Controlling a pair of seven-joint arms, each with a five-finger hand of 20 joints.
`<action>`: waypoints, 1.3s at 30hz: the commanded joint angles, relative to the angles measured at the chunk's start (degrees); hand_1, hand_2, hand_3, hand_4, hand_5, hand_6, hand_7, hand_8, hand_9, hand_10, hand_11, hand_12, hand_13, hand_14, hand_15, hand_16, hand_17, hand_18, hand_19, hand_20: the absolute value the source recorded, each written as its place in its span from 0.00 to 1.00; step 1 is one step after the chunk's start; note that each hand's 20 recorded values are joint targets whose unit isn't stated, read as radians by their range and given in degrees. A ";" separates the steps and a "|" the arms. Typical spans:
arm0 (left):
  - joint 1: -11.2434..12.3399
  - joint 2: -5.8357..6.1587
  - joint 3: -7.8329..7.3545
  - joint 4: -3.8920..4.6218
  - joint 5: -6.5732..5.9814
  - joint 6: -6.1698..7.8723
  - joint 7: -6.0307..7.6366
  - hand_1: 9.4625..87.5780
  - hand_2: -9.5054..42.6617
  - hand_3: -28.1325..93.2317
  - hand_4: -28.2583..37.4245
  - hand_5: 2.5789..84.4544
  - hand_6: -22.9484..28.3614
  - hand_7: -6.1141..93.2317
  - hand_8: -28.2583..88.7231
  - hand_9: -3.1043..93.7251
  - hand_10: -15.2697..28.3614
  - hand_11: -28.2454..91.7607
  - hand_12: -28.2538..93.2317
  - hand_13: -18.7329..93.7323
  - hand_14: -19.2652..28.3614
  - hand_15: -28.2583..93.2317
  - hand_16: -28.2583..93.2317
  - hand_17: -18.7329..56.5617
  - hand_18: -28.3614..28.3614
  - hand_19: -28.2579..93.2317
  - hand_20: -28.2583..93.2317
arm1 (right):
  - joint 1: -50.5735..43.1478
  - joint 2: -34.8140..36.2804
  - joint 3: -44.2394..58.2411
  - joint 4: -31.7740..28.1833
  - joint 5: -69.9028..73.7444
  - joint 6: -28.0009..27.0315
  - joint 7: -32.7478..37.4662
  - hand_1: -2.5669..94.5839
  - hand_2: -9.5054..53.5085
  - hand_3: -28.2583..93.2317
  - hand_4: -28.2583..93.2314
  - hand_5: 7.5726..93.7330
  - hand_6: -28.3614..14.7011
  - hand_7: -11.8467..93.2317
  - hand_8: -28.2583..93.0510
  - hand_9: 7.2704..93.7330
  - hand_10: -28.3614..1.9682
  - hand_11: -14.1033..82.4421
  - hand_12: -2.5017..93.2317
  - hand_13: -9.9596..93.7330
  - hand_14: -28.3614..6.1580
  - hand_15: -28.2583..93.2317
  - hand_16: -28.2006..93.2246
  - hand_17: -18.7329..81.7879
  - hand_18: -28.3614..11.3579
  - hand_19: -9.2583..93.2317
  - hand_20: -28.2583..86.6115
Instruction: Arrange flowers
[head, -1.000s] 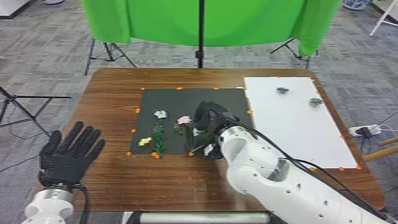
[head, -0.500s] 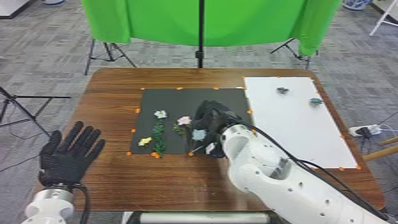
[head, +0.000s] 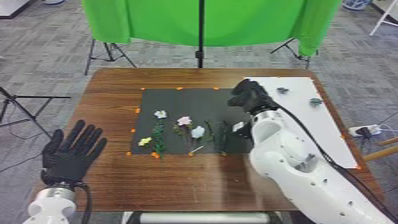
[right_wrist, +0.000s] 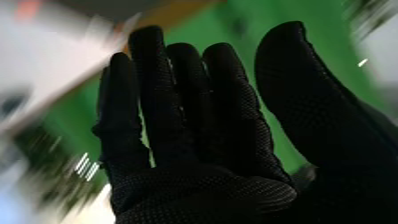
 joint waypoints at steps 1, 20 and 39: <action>-0.34 -0.06 -0.13 0.48 1.21 -0.13 -0.31 0.23 0.45 0.83 0.00 0.51 0.64 0.18 0.18 0.43 0.71 0.39 0.34 0.42 0.72 0.49 0.19 0.19 0.73 0.45 0.35 | -3.01 11.37 12.93 11.81 0.71 7.70 0.96 0.50 0.00 0.89 0.00 0.61 0.53 0.27 0.13 0.56 0.33 0.31 0.17 0.53 0.32 0.46 0.33 0.40 0.18 0.75 0.41; -0.20 -0.51 0.02 0.12 0.00 2.23 1.29 0.23 0.45 0.83 0.00 0.50 0.64 0.18 0.18 0.41 0.71 0.39 0.34 0.42 0.72 0.49 0.19 0.18 0.73 0.45 0.35 | 2.97 12.24 8.67 24.36 6.11 -2.64 -5.36 0.55 0.00 0.84 0.00 0.42 0.68 0.31 0.10 0.33 0.65 0.27 0.10 0.48 0.45 0.35 0.38 0.37 0.24 0.69 0.43; 1.66 -0.84 -0.32 -0.93 0.56 1.23 0.75 0.23 0.45 0.83 0.00 0.51 0.64 0.19 0.17 0.41 0.72 0.39 0.34 0.42 0.72 0.49 0.19 0.19 0.73 0.45 0.35 | 6.50 10.38 -1.20 7.52 -0.91 -3.81 -20.27 0.68 0.00 0.75 0.00 0.83 0.70 0.37 0.23 0.90 0.63 0.22 0.41 0.77 0.64 0.45 0.56 0.46 0.23 0.83 0.59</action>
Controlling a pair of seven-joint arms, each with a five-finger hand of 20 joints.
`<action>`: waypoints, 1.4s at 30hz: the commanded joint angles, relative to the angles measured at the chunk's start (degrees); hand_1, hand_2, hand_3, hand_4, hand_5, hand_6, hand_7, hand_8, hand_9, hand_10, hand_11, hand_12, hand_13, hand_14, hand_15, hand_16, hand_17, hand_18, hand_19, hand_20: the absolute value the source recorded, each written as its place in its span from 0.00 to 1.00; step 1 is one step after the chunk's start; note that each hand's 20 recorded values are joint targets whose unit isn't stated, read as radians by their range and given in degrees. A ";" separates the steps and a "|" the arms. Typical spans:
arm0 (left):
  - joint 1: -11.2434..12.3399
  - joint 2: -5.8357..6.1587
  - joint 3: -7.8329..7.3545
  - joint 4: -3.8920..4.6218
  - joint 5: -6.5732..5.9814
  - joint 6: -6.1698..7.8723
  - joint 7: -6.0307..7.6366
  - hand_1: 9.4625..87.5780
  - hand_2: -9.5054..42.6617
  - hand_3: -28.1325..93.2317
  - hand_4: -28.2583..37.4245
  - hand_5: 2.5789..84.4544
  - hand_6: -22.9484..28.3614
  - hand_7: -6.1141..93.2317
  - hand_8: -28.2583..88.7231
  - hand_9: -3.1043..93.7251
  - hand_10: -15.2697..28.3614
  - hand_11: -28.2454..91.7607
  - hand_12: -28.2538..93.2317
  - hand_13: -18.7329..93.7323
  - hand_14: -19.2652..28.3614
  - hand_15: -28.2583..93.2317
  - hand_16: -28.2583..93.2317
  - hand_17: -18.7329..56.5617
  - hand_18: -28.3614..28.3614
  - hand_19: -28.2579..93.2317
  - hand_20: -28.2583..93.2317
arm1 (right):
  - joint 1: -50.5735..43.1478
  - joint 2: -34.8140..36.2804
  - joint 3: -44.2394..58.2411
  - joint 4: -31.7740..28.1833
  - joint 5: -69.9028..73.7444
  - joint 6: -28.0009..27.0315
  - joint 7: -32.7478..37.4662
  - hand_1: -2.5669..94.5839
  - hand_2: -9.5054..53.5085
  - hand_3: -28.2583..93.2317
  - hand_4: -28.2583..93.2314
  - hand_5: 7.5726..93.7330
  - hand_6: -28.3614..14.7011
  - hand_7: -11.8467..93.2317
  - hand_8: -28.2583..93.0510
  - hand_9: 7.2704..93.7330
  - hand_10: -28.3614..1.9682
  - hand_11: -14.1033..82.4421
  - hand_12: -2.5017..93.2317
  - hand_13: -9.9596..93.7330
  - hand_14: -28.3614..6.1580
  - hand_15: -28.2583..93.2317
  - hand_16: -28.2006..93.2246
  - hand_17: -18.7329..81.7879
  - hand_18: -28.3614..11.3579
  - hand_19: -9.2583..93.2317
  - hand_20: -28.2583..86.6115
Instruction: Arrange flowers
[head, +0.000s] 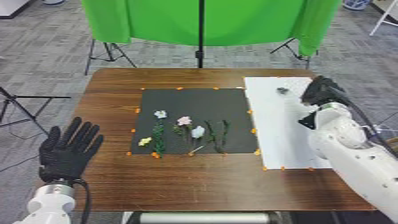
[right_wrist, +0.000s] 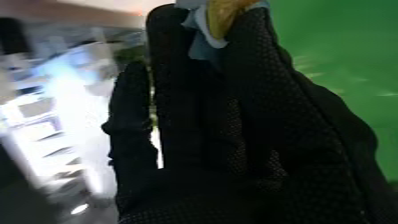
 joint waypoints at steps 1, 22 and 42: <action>2.87 -0.93 -0.16 -1.06 0.09 -0.15 -0.80 0.23 0.45 0.83 0.00 0.51 0.64 0.19 0.17 0.41 0.72 0.39 0.34 0.42 0.72 0.49 0.19 0.19 0.73 0.45 0.35 | 5.07 -3.33 -8.52 -10.61 -7.03 -9.49 -14.64 0.68 0.00 0.75 0.00 0.83 0.70 0.37 0.23 0.90 0.63 0.22 0.41 0.77 0.64 0.44 0.56 0.46 0.24 0.83 0.59; 2.86 -0.71 -0.26 -1.77 -0.01 2.05 -2.44 0.23 0.47 0.82 0.00 0.51 0.64 0.19 0.17 0.42 0.72 0.39 0.34 0.42 0.72 0.49 0.19 0.18 0.73 0.45 0.35 | 10.73 -6.39 -23.68 -9.76 -10.27 -15.36 -15.39 0.66 0.00 0.77 0.00 0.71 0.69 0.31 0.20 0.76 0.60 0.25 0.28 0.73 0.62 0.45 0.54 0.45 0.22 0.82 0.58; 1.91 -0.70 0.63 -1.08 -0.05 -0.22 -1.61 0.23 0.47 0.83 0.00 0.51 0.65 0.19 0.17 0.42 0.72 0.39 0.34 0.42 0.73 0.49 0.19 0.18 0.73 0.46 0.35 | 9.21 -4.55 -10.23 -5.73 -4.92 -7.50 -5.35 0.47 0.00 0.88 0.00 0.52 0.59 0.26 0.13 0.51 0.45 0.27 0.16 0.56 0.42 0.47 0.36 0.40 0.20 0.74 0.49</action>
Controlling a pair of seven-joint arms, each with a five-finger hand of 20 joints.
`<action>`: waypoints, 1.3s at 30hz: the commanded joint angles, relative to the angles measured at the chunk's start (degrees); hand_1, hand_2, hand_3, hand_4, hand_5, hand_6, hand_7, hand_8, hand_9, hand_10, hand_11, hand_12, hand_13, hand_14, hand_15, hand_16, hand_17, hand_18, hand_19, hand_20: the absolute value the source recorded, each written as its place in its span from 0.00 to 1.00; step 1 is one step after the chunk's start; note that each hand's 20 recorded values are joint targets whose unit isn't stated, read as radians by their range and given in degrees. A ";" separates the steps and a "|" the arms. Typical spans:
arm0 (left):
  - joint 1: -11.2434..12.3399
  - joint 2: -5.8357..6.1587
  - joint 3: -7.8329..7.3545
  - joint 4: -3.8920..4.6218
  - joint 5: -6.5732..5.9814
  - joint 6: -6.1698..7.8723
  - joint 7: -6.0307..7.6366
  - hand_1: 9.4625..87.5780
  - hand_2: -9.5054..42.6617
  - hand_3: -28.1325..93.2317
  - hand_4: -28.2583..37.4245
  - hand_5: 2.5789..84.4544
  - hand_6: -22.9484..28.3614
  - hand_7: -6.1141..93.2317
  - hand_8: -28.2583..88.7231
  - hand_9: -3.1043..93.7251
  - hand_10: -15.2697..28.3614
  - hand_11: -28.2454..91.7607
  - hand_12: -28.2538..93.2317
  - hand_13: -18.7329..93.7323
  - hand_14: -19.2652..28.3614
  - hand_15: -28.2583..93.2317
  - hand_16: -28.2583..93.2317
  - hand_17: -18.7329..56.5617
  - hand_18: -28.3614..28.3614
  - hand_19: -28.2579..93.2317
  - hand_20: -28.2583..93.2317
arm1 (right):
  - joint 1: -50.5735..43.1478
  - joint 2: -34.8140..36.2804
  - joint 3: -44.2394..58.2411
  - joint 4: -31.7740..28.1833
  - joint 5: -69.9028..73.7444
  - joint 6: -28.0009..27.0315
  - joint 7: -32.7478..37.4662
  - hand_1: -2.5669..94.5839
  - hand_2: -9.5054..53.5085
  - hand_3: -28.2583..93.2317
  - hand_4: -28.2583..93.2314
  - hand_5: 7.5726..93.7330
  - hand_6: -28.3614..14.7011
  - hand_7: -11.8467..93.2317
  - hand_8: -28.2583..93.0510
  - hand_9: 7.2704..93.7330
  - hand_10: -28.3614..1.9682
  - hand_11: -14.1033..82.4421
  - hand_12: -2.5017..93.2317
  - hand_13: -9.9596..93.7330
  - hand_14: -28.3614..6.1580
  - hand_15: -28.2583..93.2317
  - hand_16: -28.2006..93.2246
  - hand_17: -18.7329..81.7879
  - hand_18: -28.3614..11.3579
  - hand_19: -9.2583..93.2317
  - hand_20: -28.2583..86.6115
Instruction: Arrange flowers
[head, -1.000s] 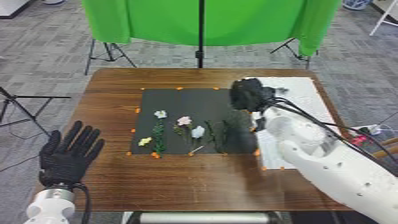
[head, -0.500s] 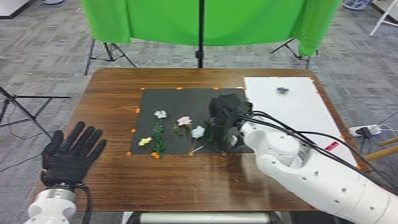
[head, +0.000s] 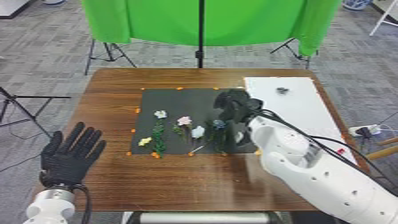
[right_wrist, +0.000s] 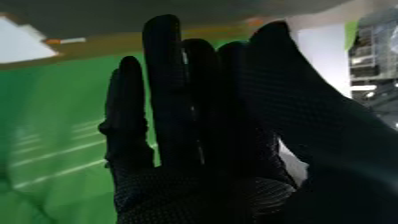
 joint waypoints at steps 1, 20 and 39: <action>-0.57 -0.47 1.25 0.56 0.32 -0.93 -0.02 0.23 0.47 0.83 0.00 0.51 0.65 0.19 0.18 0.42 0.72 0.39 0.34 0.42 0.73 0.49 0.19 0.18 0.73 0.46 0.35 | 3.33 0.70 8.43 9.37 3.61 6.79 6.84 0.45 0.03 0.88 0.00 0.50 0.58 0.25 0.13 0.48 0.44 0.26 0.15 0.54 0.39 0.45 0.36 0.40 0.20 0.69 0.46; -2.61 -0.17 3.48 1.55 1.19 -0.88 -0.89 0.23 0.47 0.83 0.00 0.51 0.64 0.19 0.17 0.42 0.72 0.39 0.34 0.42 0.72 0.49 0.19 0.18 0.73 0.46 0.35 | 12.46 -1.96 2.71 31.31 2.69 -5.46 8.88 0.52 0.04 0.88 0.00 0.37 0.60 0.27 0.12 0.32 0.55 0.26 0.10 0.40 0.39 0.30 0.34 0.39 0.26 0.38 0.30; -2.25 -0.19 3.21 1.71 0.55 -2.42 -1.99 0.24 0.45 0.82 0.00 0.51 0.64 0.19 0.17 0.42 0.72 0.39 0.34 0.42 0.72 0.49 0.19 0.18 0.73 0.46 0.35 | 0.62 3.27 6.50 16.70 -1.51 14.75 8.64 0.73 0.12 0.72 0.00 0.75 0.68 0.36 0.24 0.87 0.63 0.26 0.46 0.76 0.69 0.40 0.57 0.51 0.38 0.49 0.53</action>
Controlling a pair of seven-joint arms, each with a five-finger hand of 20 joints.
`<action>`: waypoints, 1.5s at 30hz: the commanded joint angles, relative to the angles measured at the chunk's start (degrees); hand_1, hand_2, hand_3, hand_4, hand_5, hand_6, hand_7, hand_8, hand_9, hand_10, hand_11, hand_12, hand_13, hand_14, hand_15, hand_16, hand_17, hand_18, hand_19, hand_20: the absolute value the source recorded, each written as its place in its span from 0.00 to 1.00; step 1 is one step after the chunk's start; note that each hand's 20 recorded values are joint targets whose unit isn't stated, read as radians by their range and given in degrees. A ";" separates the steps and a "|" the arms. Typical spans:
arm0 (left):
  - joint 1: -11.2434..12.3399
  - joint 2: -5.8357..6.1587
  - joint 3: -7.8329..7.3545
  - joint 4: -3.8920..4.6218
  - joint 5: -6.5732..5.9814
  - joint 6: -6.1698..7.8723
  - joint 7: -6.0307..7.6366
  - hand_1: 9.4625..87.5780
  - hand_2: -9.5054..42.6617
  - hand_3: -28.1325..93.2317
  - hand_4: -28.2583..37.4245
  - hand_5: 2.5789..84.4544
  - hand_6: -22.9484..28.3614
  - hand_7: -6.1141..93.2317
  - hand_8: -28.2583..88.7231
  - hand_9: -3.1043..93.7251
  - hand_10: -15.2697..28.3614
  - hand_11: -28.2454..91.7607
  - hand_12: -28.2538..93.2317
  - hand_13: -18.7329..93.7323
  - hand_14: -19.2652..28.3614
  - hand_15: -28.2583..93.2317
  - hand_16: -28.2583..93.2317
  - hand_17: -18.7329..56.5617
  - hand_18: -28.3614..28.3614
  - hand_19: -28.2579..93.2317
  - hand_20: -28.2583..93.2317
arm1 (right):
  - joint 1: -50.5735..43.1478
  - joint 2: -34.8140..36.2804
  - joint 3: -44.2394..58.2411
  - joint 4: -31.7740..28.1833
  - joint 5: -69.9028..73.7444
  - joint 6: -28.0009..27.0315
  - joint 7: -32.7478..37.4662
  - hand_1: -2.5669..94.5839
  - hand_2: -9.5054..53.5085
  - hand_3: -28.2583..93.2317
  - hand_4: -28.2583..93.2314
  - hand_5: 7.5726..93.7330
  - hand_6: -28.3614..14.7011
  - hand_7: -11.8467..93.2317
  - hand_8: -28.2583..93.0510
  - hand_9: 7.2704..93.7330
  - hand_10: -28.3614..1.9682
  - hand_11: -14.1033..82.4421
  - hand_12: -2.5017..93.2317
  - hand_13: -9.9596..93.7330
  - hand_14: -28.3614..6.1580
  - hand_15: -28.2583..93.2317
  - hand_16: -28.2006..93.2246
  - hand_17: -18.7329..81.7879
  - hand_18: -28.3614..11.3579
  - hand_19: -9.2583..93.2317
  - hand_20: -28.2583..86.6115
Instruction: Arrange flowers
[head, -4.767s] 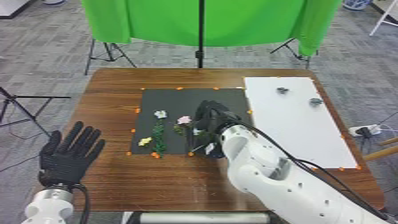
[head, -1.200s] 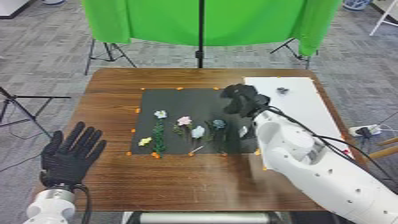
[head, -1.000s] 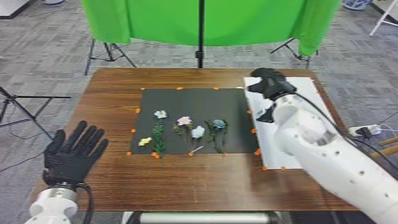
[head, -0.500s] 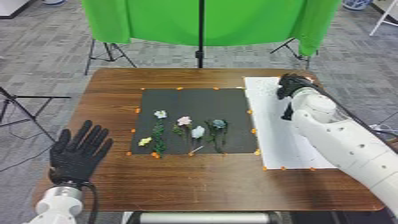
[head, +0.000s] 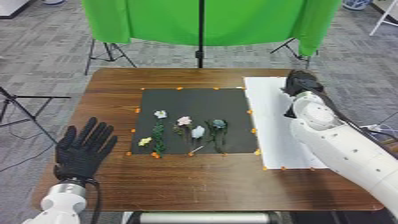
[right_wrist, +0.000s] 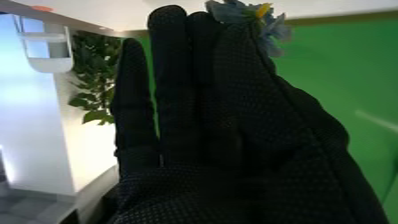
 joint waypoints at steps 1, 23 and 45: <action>1.26 -0.14 -0.77 0.11 0.10 -1.09 -1.38 0.24 0.45 0.82 0.00 0.51 0.64 0.19 0.17 0.42 0.72 0.39 0.34 0.42 0.72 0.49 0.19 0.18 0.73 0.46 0.35 | -11.72 4.78 6.63 -17.02 -1.80 3.84 -2.08 0.72 0.12 0.72 0.00 0.75 0.68 0.36 0.24 0.88 0.63 0.26 0.46 0.76 0.69 0.40 0.57 0.51 0.38 0.49 0.53; -0.46 0.31 -0.32 0.96 0.58 -1.48 -1.73 0.24 0.45 0.82 0.00 0.51 0.64 0.19 0.17 0.42 0.72 0.39 0.34 0.42 0.72 0.49 0.19 0.18 0.73 0.46 0.35 | -18.64 3.84 -1.40 -35.39 -4.14 -5.66 -10.27 0.67 0.09 0.80 0.00 0.76 0.66 0.34 0.23 0.88 0.59 0.25 0.44 0.75 0.64 0.41 0.54 0.47 0.31 0.59 0.47; 1.85 0.36 -1.47 -0.15 -0.03 -0.95 -0.22 0.23 0.45 0.82 0.00 0.51 0.64 0.18 0.18 0.42 0.72 0.39 0.34 0.42 0.72 0.49 0.19 0.18 0.73 0.45 0.35 | -24.08 6.00 4.39 -38.04 -2.68 -10.38 -6.71 0.66 0.06 0.80 0.00 0.75 0.63 0.32 0.23 0.84 0.58 0.23 0.40 0.73 0.61 0.42 0.52 0.45 0.28 0.63 0.44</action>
